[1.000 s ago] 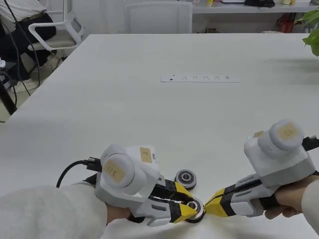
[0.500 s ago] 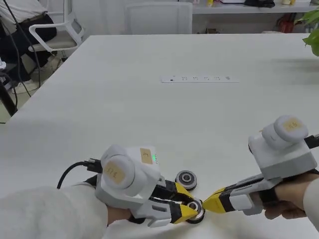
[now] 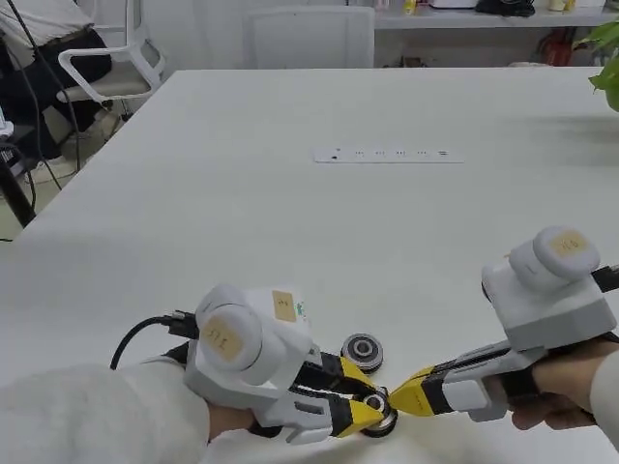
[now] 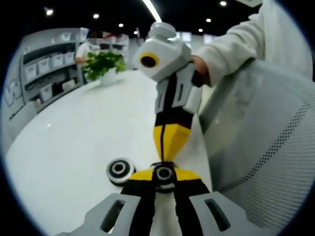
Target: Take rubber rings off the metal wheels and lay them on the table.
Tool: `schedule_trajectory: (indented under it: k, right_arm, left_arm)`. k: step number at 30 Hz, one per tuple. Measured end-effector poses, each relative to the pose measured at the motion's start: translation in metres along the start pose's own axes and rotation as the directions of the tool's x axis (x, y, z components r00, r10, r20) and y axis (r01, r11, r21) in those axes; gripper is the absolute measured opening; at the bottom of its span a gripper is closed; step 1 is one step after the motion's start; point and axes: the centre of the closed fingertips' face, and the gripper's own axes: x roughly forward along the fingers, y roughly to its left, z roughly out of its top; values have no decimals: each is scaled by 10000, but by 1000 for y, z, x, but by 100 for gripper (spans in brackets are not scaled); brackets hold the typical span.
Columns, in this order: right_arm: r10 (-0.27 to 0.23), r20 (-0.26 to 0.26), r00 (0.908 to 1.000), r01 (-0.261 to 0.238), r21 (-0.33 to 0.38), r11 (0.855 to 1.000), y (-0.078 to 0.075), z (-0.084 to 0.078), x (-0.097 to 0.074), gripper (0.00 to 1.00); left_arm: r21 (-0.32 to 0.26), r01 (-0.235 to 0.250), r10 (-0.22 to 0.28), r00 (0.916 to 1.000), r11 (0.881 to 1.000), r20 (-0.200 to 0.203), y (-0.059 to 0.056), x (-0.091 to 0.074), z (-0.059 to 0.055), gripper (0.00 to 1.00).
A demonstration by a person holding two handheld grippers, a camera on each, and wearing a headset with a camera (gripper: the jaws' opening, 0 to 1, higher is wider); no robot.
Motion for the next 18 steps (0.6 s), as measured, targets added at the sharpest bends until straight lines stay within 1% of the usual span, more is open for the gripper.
schedule_trajectory:
  k: [8, 11, 13, 15, 18]
  right_arm:
    - [131, 84, 9999, -131, -30, 9999, 2, 2, 0, 0]
    - [171, 104, 9998, -169, -148, 9997, 4, 3, 1, 0]
    - [259, 187, 9995, -256, -146, 9996, 5, 5, 1, 0]
    - [169, 86, 9998, -167, -243, 9996, 3, 3, 1, 0]
    - [181, 108, 9998, -178, -260, 9995, 4, 4, 1, 0]
  left_arm:
    - [-29, -5, 5, 10000, 10000, 16, 0, 0, 0, 14]
    - [-34, -8, 8, 10000, 10000, 25, 0, 0, 0, 14]
    - [-39, -7, 7, 10000, 10000, 27, 0, 0, 0, 14]
    - [-38, -8, 8, 10000, 10000, 28, 0, 0, 0, 14]
    - [-55, -13, 13, 10000, 10000, 32, 0, 0, 0, 14]
